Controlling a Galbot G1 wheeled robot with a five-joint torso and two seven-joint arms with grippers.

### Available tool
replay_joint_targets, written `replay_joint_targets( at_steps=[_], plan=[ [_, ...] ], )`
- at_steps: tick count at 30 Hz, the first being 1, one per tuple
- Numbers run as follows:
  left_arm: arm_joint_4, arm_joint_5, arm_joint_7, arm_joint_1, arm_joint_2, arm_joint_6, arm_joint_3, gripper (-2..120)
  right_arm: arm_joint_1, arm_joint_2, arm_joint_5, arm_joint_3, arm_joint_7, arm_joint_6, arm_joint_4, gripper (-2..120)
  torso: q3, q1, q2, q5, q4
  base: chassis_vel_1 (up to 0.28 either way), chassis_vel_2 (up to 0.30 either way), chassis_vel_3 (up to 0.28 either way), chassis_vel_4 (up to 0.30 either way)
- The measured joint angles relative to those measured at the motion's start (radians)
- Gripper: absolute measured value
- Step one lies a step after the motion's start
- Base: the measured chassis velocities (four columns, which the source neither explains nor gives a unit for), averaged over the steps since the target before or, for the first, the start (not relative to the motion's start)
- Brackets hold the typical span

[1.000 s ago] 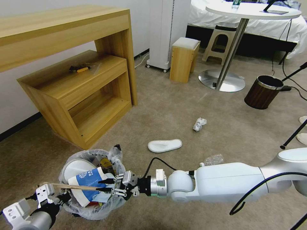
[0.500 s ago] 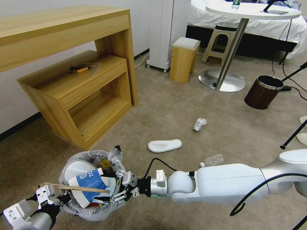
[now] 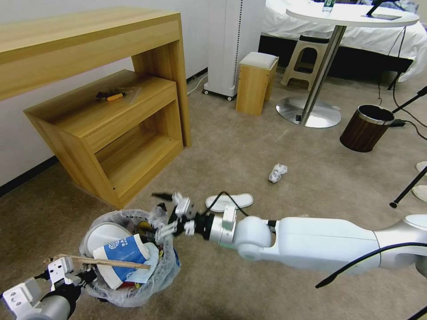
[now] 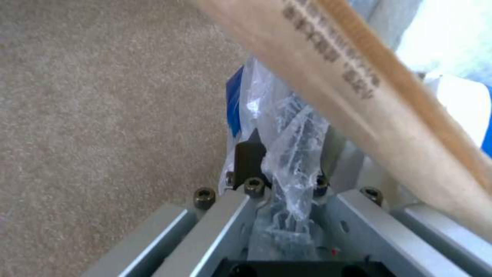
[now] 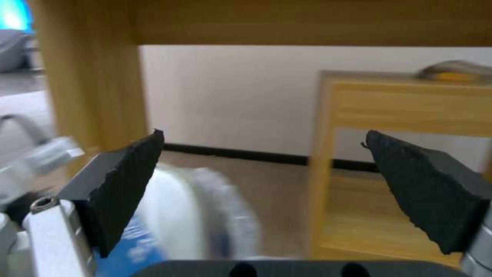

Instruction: Pick up the trash bin and place the garbage on the floor into it.

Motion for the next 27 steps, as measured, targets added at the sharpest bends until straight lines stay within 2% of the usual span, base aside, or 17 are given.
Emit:
replay_joint_targets(
  at_steps=[1, 6, 8, 9, 12, 14, 15, 16, 19, 20, 23, 24, 27],
  plan=[
    [-0.006, 0.0, 0.0, 0.007, 0.002, 0.0, -0.006, 0, -0.019, -0.013, 0.001, 0.048, 0.01, -0.006, -0.007, 100, 0.0, 0.0, 0.0, 0.0, 0.0, 0.0, 0.0, 0.0, 0.0],
    [-0.017, 0.0, 0.0, 0.018, 0.003, 0.0, -0.012, 0, -0.062, -0.039, -0.003, 0.149, 0.028, -0.023, -0.022, 100, 0.0, 0.0, 0.0, 0.0, -0.0001, 0.0, 0.0, 0.0, 0.0],
    [-0.023, 0.001, 0.0, 0.026, 0.002, 0.0, -0.018, 0, -0.119, -0.066, -0.027, 0.252, 0.057, -0.045, -0.035, 100, 0.0, 0.0, 0.0, -0.0001, 0.0, 0.0, 0.0, 0.0, 0.0],
    [-0.023, 0.001, 0.0, 0.026, 0.002, 0.0, -0.018, 0, -0.119, -0.066, -0.027, 0.252, 0.057, -0.045, -0.035, 100, 0.0, 0.0, 0.0, -0.0001, 0.0, 0.0, 0.0, 0.0, 0.0],
    [-0.032, 0.002, 0.0, 0.03, -0.004, -0.001, -0.025, 0, -0.244, -0.109, -0.098, 0.4, 0.163, -0.106, -0.05, 100, 0.0, 0.0, 0.0, 0.0003, -0.0001, 0.0, 0.0, 0.0, 0.0],
    [-0.033, 0.002, 0.0, 0.03, -0.004, -0.001, -0.026, 0, -0.267, -0.119, -0.111, 0.422, 0.181, -0.117, -0.052, 100, 0.0, 0.0, 0.0, 0.0003, -0.0001, 0.0, 0.0, 0.0, 0.0],
    [-0.034, 0.006, 0.001, 0.03, -0.008, -0.002, -0.029, 0, -0.331, -0.144, -0.144, 0.482, 0.225, -0.139, -0.058, 100, 0.0, 0.0, 0.0, 0.0003, -0.0002, 0.0, 0.0, 0.0, 0.0],
    [-0.034, 0.006, 0.001, 0.03, -0.008, -0.002, -0.029, 0, -0.331, -0.144, -0.144, 0.482, 0.225, -0.139, -0.058, 100, 0.0, 0.0, 0.0, 0.0003, -0.0002, 0.0, 0.0, 0.0, 0.0],
    [-0.039, 0.014, 0.007, 0.028, -0.018, -0.004, -0.032, 0, -0.446, -0.191, -0.192, 0.604, 0.296, -0.163, -0.081, 100, 0.0, 0.0, 0.0, 0.0002, -0.0001, 0.0, 0.0, 0.0, 0.0],
    [-0.039, 0.014, 0.007, 0.028, -0.018, -0.004, -0.032, 0, -0.446, -0.191, -0.192, 0.604, 0.296, -0.163, -0.081, 100, 0.0, 0.0, 0.0, 0.0002, -0.0001, 0.0, 0.0, 0.0, 0.0],
    [-0.045, 0.017, 0.008, 0.026, -0.02, -0.007, -0.039, 0, -0.545, -0.229, -0.228, 0.73, 0.34, -0.162, -0.138, 100, 0.0, 0.0, 0.0, 0.0, -0.0003, 0.0, 0.0, 0.0, 0.0],
    [-0.045, 0.017, 0.008, 0.026, -0.02, -0.007, -0.039, 0, -0.545, -0.229, -0.228, 0.73, 0.34, -0.162, -0.138, 100, 0.0, 0.0, 0.0, 0.0, -0.0003, 0.0, 0.0, 0.0, 0.0],
    [-0.049, 0.018, 0.009, 0.027, -0.022, -0.008, -0.045, 0, -0.63, -0.234, -0.281, 0.831, 0.352, -0.126, -0.203, 97, 0.0, 0.0, 0.0, 0.0, -0.0003, 0.0, 0.0, 0.0, 0.0]
  ],
)
